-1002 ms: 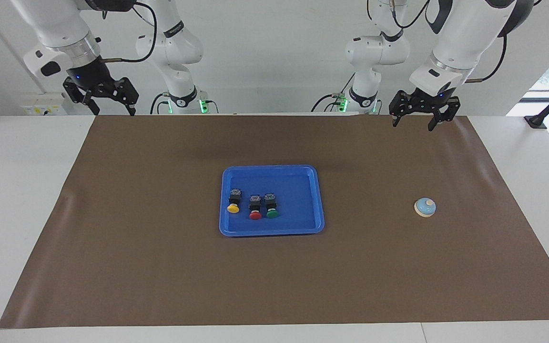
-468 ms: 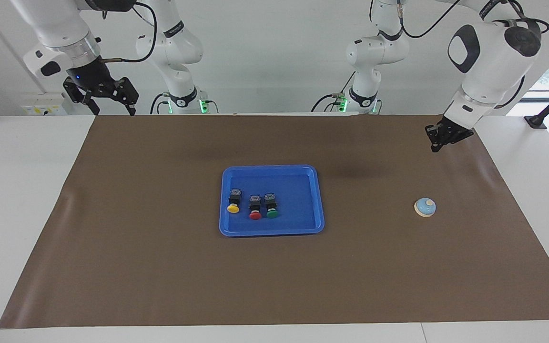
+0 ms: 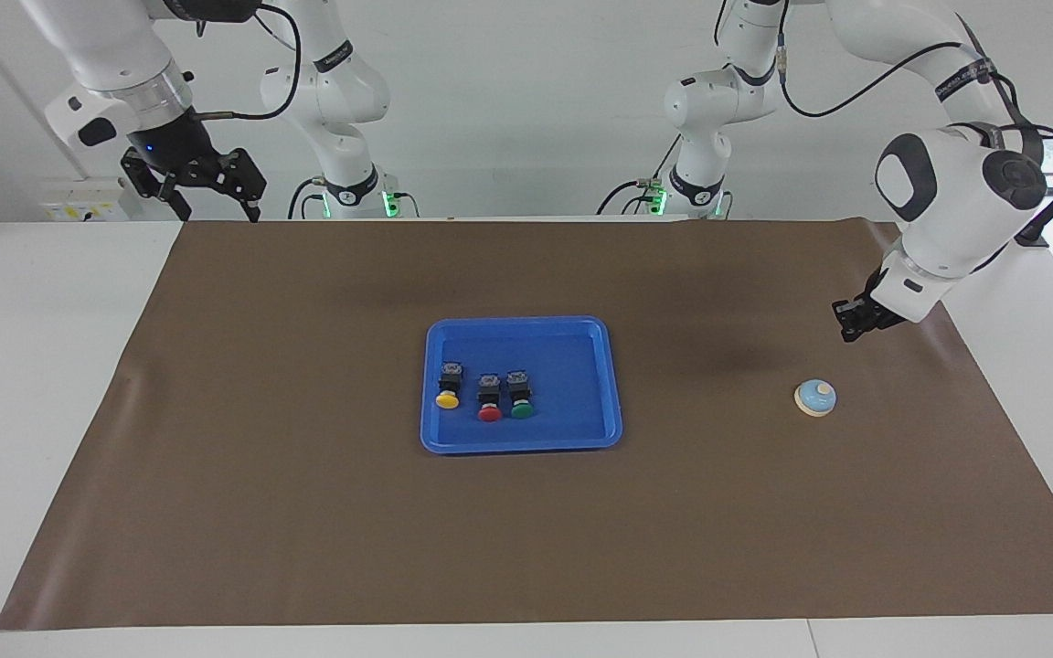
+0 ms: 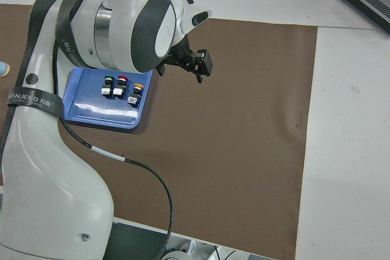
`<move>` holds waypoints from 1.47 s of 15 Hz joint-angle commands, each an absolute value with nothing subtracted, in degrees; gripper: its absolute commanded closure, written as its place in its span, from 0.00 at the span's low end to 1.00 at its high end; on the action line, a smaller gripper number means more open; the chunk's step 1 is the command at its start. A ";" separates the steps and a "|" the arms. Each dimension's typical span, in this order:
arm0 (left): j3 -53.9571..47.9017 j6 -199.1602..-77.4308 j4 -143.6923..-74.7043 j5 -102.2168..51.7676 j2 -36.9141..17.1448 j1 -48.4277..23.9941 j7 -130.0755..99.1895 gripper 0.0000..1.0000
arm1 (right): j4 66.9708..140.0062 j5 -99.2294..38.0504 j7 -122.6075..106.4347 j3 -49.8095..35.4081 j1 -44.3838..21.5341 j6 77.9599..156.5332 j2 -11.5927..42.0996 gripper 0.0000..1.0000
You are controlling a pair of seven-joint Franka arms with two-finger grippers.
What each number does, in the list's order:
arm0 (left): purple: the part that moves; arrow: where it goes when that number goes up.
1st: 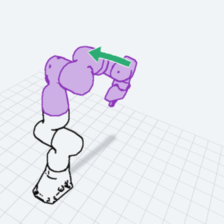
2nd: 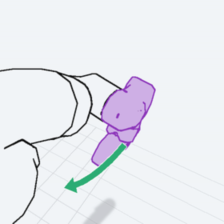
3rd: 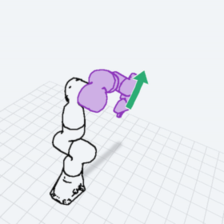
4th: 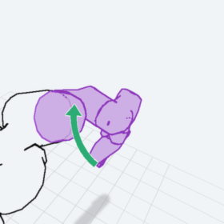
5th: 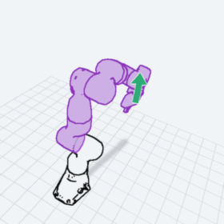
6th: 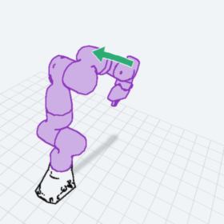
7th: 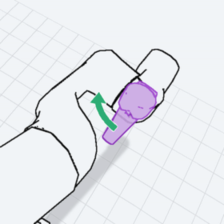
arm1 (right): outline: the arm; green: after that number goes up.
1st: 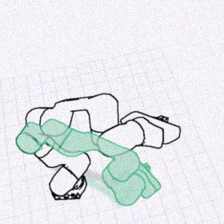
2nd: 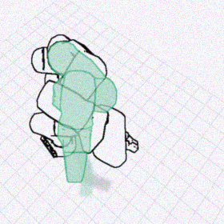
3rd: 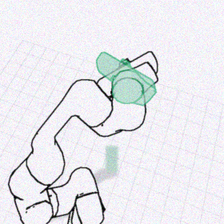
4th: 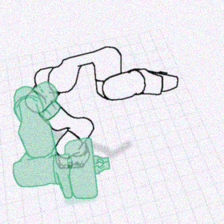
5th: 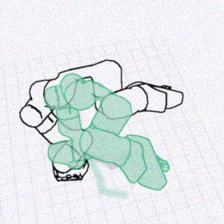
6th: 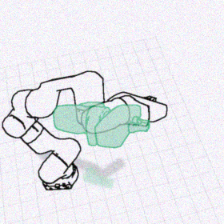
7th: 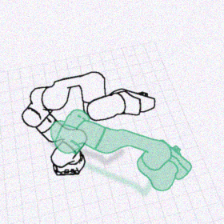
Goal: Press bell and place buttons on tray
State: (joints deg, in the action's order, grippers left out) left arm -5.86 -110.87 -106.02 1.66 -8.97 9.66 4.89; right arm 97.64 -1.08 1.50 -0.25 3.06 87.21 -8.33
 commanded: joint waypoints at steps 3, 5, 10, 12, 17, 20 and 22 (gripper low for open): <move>-6.50 -116.18 -104.85 3.16 -13.26 10.37 5.19 1.00 | 98.53 -1.41 -0.18 -0.70 3.87 87.01 -9.14 0.00; -6.50 -117.77 -105.12 3.16 -13.80 9.93 5.19 1.00 | 98.53 -1.41 -0.18 -0.70 3.87 87.01 -9.05 0.00; -6.50 -122.95 -106.61 3.25 -15.99 9.67 5.27 1.00 | 98.53 -1.41 -0.18 -0.70 3.87 87.01 -9.05 0.00; -6.50 -124.97 -107.05 3.16 -17.48 9.67 5.62 1.00 | 98.53 -1.41 -0.18 -0.70 3.87 87.01 -9.05 0.00; -6.50 -130.53 -109.96 3.16 -19.34 9.84 5.71 1.00 | 98.53 -1.41 -0.18 -0.70 3.87 87.01 -9.14 0.00; -6.50 -119.93 -103.48 3.16 -18.64 9.67 5.63 1.00 | 98.44 -1.41 -0.18 -0.70 3.87 86.84 -9.14 0.00; -6.50 -112.97 -97.85 3.08 -18.54 9.58 5.63 1.00 | 98.44 -1.41 -0.26 -0.70 3.87 86.84 -9.14 0.00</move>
State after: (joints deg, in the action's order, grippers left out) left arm -6.71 -120.06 -103.49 1.78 -18.80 9.99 5.48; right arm 97.64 -1.08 1.50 -0.25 3.06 87.21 -8.33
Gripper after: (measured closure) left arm 0.991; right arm 0.000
